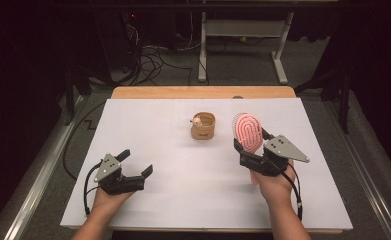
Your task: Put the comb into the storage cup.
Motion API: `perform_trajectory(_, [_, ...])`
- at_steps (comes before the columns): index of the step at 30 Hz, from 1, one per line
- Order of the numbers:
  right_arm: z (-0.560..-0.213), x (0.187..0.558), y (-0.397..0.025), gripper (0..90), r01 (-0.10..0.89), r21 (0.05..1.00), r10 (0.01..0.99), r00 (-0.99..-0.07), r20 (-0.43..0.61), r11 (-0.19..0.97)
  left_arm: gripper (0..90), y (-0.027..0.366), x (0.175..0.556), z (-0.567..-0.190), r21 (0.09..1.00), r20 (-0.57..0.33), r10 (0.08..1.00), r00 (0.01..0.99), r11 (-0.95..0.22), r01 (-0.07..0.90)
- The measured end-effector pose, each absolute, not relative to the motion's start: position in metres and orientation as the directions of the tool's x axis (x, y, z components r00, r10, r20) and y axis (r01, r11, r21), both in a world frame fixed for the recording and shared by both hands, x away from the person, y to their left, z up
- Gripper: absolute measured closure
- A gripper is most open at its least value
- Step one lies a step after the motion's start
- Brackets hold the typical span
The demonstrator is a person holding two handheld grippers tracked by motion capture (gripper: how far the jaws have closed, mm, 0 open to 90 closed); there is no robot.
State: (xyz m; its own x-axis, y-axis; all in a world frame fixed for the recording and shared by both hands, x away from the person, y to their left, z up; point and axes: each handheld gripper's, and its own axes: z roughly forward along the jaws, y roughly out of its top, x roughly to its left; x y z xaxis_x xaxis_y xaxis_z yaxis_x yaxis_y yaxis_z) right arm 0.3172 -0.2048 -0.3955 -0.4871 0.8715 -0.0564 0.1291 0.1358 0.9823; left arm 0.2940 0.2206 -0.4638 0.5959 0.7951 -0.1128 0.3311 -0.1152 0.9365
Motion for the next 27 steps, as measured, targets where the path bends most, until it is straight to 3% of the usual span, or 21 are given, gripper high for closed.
perform_trajectory(14, [-0.39,0.307,-0.219,20.4,0.083,0.99,0.884,-0.464,-0.059,0.11,2.6,0.197,0.306,-0.441,0.935,-0.08,0.788,0.61,-0.153,0.32])
perform_trajectory(27, [-0.391,0.306,-0.221,20.4,0.075,0.989,0.889,-0.45,-0.081,0.128,2.6,0.146,0.338,-0.427,0.933,-0.067,0.742,0.667,-0.19,0.306])
